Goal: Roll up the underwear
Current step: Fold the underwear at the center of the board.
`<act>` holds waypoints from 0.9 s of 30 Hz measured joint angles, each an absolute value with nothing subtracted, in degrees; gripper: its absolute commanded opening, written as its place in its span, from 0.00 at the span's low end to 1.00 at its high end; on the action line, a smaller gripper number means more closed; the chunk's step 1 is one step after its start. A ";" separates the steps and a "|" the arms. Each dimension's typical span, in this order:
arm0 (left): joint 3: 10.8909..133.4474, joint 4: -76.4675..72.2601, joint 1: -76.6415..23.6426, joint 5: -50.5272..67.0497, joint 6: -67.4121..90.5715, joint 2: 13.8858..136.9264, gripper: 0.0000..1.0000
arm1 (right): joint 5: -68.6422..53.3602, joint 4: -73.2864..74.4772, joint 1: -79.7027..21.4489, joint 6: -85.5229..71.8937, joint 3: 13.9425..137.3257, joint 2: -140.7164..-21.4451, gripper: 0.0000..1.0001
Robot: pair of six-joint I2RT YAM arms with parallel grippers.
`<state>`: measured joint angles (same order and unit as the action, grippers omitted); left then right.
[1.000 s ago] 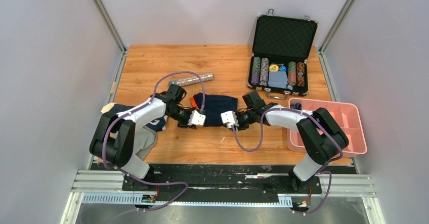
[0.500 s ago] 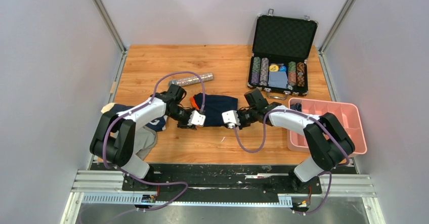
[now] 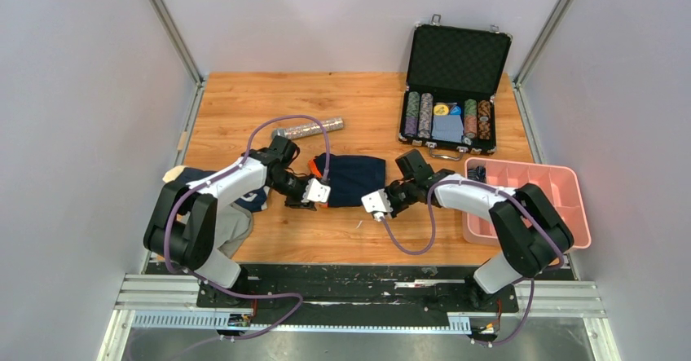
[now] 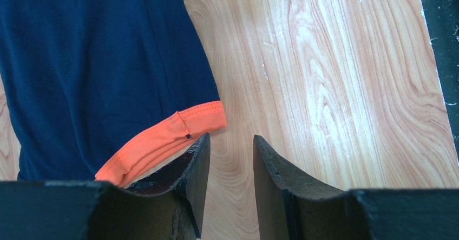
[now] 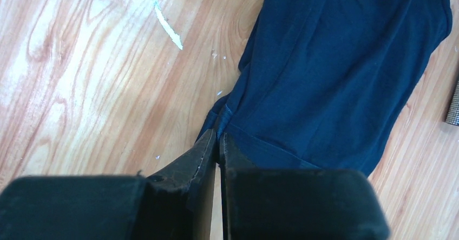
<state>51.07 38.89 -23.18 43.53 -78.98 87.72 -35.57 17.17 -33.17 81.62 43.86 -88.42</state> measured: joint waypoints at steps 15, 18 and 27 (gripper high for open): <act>51.07 39.03 -23.18 44.45 -78.54 87.42 0.43 | -36.77 23.64 -31.94 88.27 47.37 -93.10 0.28; 51.07 39.13 -23.18 44.53 -78.54 87.42 0.43 | -36.95 24.64 -31.90 88.60 48.49 -94.00 0.29; 51.72 40.21 -23.18 44.60 -78.59 87.42 0.43 | -37.98 27.03 -31.83 88.40 52.99 -98.30 0.08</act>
<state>51.72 40.21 -23.18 44.60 -78.59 87.42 -37.98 27.03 -31.83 88.40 52.99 -98.30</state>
